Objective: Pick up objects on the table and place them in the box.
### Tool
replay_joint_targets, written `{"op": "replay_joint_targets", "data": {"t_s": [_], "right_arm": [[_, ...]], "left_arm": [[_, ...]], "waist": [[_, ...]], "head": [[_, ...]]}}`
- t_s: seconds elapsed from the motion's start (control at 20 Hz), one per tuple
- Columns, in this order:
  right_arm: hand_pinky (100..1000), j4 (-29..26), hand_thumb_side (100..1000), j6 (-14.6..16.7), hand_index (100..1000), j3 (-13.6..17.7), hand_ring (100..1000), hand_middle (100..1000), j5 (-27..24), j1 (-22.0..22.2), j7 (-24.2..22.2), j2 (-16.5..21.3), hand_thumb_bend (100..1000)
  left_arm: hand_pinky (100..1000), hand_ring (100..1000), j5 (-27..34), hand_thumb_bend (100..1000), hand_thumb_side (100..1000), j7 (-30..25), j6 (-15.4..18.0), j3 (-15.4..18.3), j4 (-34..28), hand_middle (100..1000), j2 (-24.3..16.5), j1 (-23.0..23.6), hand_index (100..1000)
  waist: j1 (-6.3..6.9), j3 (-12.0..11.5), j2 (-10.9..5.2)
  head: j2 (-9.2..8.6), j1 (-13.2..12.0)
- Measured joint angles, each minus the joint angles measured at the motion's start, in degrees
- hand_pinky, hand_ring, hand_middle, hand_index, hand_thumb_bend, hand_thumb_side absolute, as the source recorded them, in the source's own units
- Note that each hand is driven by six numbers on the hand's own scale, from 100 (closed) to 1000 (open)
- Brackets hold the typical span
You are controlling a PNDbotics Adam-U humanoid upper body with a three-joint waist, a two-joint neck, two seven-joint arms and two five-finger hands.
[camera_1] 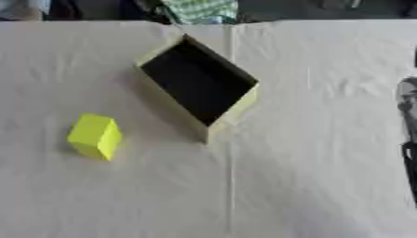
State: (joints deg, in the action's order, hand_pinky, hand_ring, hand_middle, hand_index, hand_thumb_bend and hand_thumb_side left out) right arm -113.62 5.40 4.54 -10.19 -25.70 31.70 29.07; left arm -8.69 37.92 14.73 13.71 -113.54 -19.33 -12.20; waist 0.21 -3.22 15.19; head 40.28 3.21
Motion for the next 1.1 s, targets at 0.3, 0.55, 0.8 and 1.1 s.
{"op": "replay_joint_targets", "data": {"t_s": [0.3, 0.55, 0.8, 1.1], "right_arm": [[726, 0.0, 690, -0.22, 812, -0.29, 738, 521, -0.02, 0.0, -0.24, 0.0, 100], [726, 0.0, 691, -0.49, 811, -0.73, 738, 520, -0.23, -0.12, -0.59, 0.0, 100], [726, 0.0, 691, -0.53, 811, -1.16, 739, 518, -0.49, -0.62, -1.07, 0.0, 100], [726, 0.0, 692, -0.72, 811, -1.68, 739, 518, -0.63, -1.11, -1.6, 0.0, 100]], "left_arm": [[609, 529, -7.12, 100, 874, -9.49, -9.18, -2.46, 1.05, 531, -6.93, -5.73, 755], [702, 619, -14.64, 100, 909, -21.74, -12.64, -8.25, 6.88, 613, -15.91, -12.86, 783], [769, 712, -19.64, 100, 931, -35.72, -9.4, -14.68, 12.87, 688, -22.48, -19.25, 812], [823, 785, -21.66, 100, 939, -49.71, -5.45, -21.16, 17.84, 746, -24.05, -26.83, 843]], "waist": [[0.01, 0.16, -0.67], [0.22, 1.01, -0.71], [0.39, 1.86, -0.71], [0.45, 2.56, -0.71]], "head": [[0.62, -0.27], [0.97, -0.63], [0.97, -0.94], [0.78, -1.56]]}}
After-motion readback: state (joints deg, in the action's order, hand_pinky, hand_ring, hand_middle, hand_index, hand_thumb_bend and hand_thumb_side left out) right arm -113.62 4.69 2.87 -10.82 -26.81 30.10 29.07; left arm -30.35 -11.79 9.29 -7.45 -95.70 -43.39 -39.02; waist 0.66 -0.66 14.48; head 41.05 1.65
